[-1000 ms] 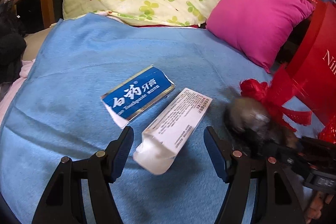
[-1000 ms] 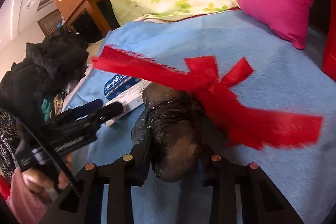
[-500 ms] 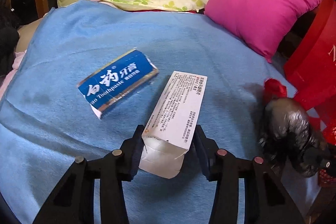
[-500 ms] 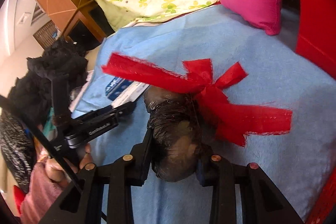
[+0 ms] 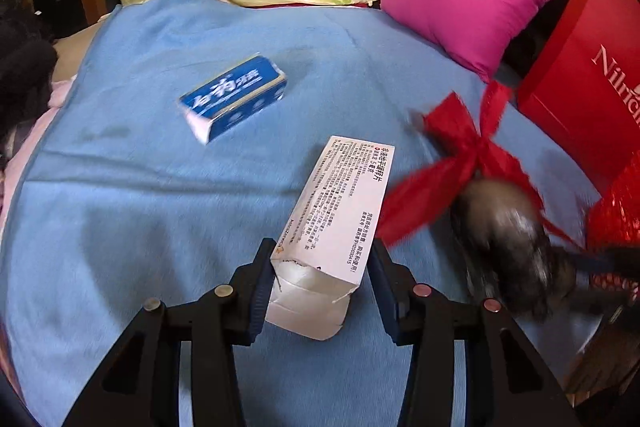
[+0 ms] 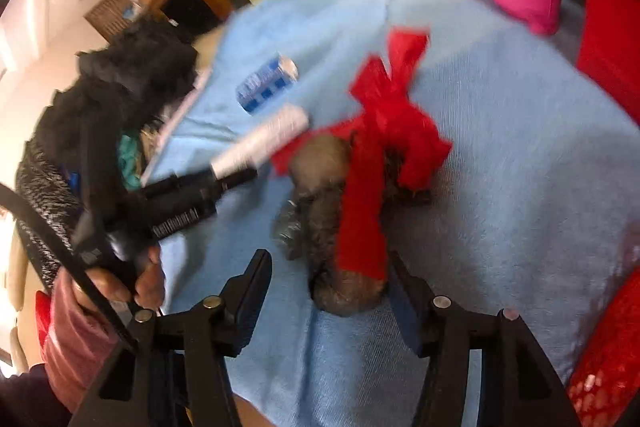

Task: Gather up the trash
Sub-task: 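Lift the white box and the red-ribboned black bag off the blanket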

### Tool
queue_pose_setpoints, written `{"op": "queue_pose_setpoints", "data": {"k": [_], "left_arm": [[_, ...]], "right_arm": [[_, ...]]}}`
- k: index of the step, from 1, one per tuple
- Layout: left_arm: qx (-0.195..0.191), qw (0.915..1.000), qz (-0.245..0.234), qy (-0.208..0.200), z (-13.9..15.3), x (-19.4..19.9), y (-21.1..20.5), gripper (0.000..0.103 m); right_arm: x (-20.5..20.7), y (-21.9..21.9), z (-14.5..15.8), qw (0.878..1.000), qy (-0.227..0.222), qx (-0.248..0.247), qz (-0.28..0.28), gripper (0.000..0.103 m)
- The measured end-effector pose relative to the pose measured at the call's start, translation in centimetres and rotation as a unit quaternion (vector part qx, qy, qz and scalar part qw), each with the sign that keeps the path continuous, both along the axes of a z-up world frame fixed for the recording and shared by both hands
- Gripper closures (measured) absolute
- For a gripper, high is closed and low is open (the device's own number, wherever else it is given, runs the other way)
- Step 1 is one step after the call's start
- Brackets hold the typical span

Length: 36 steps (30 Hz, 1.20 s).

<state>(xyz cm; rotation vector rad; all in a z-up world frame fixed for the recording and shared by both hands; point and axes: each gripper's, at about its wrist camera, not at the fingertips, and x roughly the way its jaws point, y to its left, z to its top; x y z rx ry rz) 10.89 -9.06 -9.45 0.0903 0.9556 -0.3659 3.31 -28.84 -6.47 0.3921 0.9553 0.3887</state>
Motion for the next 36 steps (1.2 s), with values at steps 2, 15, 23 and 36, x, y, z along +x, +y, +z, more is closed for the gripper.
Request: {"op": "queue_pose_setpoints", "data": {"k": [2,15,23,36], "left_arm": [[-0.006,1.0000,-0.003,0.004,0.2,-0.4,0.5,0.054],[-0.008,0.9996,-0.026,0.003,-0.4,1.9,-0.9,0.039],[0.018,0.9989,-0.037,0.023,-2.4,2.6,-1.8,0.058],[-0.003,0.9975,0.005,-0.071,4.0,-2.2,1.2,0.059]], "right_arm": [[-0.7,-1.0,1.2,0.999,-0.032,0.010,-0.017,0.042],[7.7,-1.6,-0.7,0.986,-0.037,-0.047,-0.157,0.047],[9.5,0.3,-2.0,0.988,-0.039,-0.083,-0.124,0.064],[-0.4,-1.1,6.6,0.965,-0.200,-0.066,-0.157,0.064]]}}
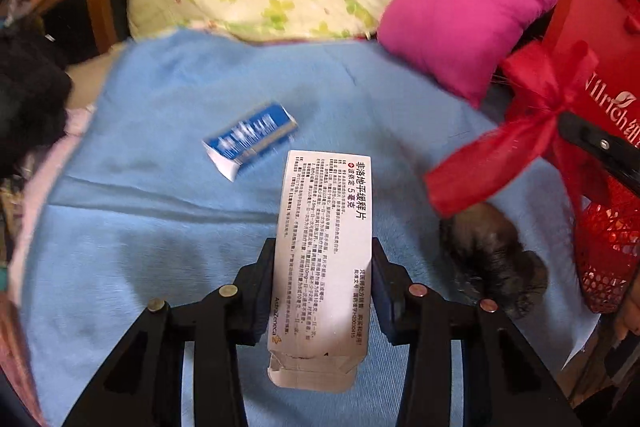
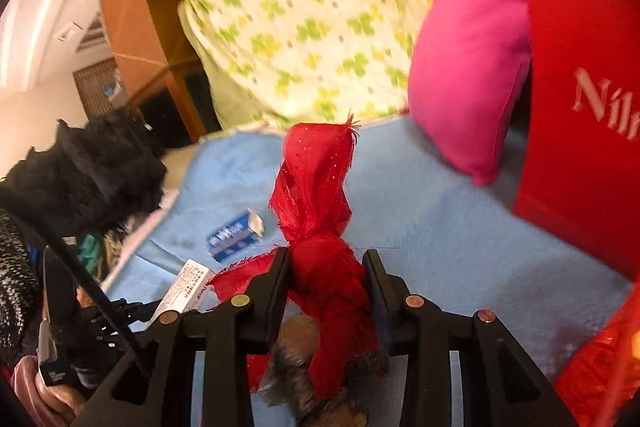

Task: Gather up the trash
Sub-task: 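Lift the white box and the red-ribboned black bag off the blanket, then carry both held items over the red mesh basket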

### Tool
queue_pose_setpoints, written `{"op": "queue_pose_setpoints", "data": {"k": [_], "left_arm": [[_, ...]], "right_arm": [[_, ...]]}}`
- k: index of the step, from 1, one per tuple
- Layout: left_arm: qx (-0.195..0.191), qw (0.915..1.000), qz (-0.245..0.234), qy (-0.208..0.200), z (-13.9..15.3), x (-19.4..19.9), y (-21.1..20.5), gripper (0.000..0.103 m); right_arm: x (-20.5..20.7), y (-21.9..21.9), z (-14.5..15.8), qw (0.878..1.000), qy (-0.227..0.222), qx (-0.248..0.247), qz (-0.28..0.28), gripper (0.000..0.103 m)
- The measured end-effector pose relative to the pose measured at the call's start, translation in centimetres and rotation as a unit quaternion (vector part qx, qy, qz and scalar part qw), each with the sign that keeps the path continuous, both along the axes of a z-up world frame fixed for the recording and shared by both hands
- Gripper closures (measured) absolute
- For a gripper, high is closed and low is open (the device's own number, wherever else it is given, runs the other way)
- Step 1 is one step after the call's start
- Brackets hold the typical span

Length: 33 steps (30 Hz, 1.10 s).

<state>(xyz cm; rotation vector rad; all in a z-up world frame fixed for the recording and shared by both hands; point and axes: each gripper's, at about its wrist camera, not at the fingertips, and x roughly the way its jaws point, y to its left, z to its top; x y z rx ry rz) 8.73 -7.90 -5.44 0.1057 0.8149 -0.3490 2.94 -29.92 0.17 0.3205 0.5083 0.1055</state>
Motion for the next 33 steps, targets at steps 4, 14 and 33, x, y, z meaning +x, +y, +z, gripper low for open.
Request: {"op": "queue_pose_setpoints", "data": {"k": [4,14,33], "left_arm": [[-0.012,0.9990,0.027,-0.032,2.3,-4.3,0.5,0.059],[0.015,0.9930,0.032,-0.113,7.5,-12.8,-2.7,0.059],[0.057,0.9799,0.005,-0.191,12.3,-19.2,-7.6,0.059]], "right_arm": [[-3.5,0.0,2.0,0.999,-0.042,-0.001,-0.005,0.064],[-12.2,-0.8,3.4,0.996,-0.084,-0.012,-0.032,0.064],[-18.3,-4.6,4.3,0.990,-0.131,0.018,-0.052,0.064]]}}
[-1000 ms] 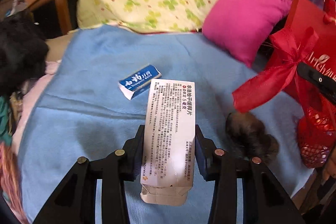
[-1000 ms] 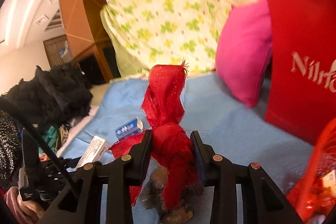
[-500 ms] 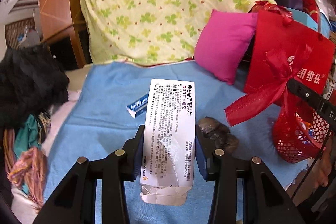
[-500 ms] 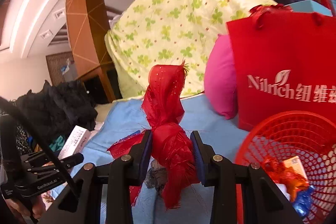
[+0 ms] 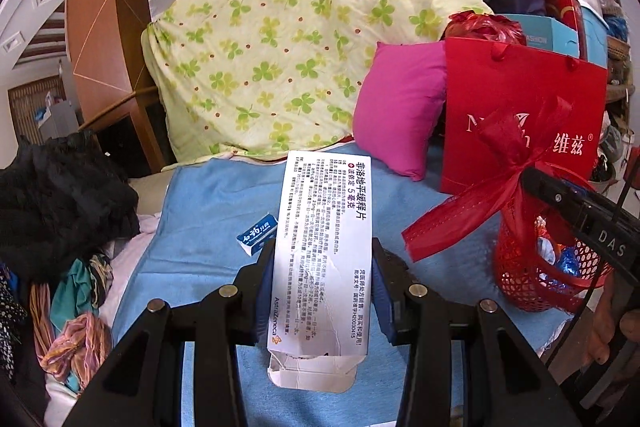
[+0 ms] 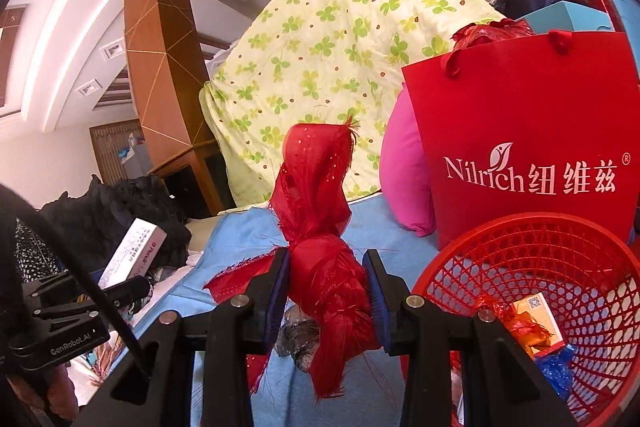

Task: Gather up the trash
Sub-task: 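Carry both held items over the red mesh basket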

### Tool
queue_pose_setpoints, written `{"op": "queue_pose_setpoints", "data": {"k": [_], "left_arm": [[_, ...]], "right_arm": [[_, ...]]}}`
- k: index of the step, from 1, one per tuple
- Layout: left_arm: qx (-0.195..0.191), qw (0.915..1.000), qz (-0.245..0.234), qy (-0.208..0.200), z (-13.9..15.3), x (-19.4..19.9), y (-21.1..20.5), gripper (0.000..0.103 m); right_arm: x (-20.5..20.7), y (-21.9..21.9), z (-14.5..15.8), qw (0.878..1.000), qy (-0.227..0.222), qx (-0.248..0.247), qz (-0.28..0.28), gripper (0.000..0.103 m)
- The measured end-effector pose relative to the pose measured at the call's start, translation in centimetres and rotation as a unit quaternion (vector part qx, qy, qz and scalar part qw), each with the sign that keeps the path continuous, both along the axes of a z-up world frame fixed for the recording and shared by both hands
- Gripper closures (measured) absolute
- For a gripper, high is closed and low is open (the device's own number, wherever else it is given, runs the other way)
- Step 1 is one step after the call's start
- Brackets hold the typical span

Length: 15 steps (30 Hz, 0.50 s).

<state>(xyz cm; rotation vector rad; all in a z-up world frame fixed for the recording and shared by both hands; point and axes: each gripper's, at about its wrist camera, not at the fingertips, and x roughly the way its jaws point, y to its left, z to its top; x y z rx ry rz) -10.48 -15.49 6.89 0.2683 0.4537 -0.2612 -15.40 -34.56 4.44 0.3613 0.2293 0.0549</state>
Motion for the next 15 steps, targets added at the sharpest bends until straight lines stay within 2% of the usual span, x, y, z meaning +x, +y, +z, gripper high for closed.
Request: {"op": "queue_pose_setpoints", "data": {"k": [15], "left_arm": [[0.021,0.9997,-0.013,-0.004,-0.2,-0.4,-2.8,0.058]], "right_arm": [[-1.1,-2.1,-0.2,1.000,-0.013,0.023,-0.005,0.063]]}}
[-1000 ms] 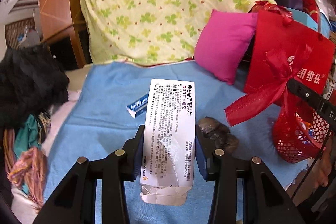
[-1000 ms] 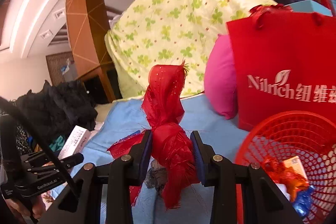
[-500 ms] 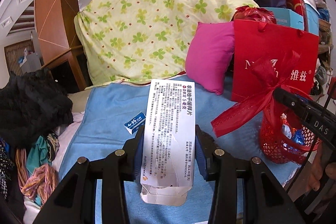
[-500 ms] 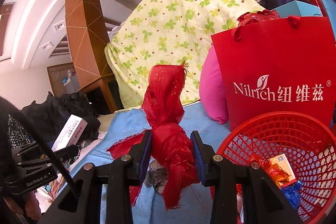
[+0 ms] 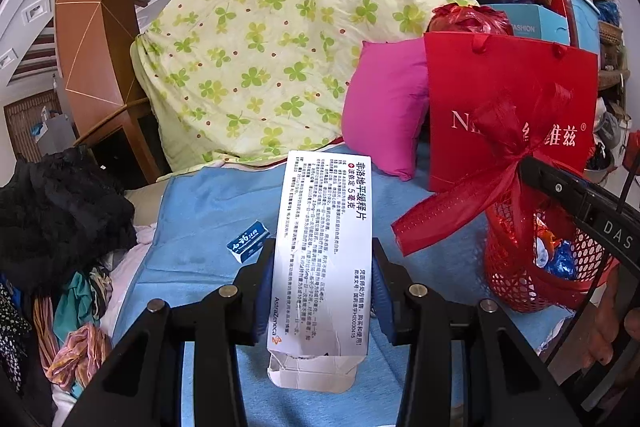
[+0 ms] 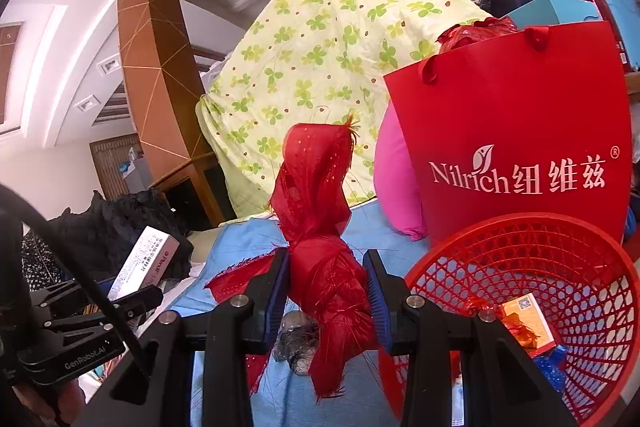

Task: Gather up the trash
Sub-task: 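Carry both held items over the red mesh basket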

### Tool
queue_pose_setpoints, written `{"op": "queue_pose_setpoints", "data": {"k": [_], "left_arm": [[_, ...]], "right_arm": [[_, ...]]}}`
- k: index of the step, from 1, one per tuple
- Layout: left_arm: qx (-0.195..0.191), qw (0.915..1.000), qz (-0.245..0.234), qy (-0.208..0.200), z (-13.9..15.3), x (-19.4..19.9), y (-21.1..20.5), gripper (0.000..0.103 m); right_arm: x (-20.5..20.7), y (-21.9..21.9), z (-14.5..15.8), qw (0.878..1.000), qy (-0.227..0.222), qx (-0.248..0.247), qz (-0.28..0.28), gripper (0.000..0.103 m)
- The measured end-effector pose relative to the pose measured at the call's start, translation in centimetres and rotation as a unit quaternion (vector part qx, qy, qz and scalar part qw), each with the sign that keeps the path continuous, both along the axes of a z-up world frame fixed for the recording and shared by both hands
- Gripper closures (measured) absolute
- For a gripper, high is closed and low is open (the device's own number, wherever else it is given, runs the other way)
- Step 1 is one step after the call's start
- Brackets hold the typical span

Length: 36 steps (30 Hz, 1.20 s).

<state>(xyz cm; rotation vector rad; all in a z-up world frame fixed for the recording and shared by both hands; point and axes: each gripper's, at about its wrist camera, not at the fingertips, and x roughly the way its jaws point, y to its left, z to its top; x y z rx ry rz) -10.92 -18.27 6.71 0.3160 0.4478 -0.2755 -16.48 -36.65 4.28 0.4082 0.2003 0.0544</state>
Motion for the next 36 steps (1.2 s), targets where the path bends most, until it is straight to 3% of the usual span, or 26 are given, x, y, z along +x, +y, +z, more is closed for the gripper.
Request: {"op": "queue_pose_setpoints", "data": {"k": [36], "left_arm": [[0.022,0.9993,-0.031,0.000,-0.8,-1.8,-3.8,0.058]], "right_arm": [[-2.9,-2.4,-0.3,0.999,-0.018,0.033,-0.027,0.063]]}}
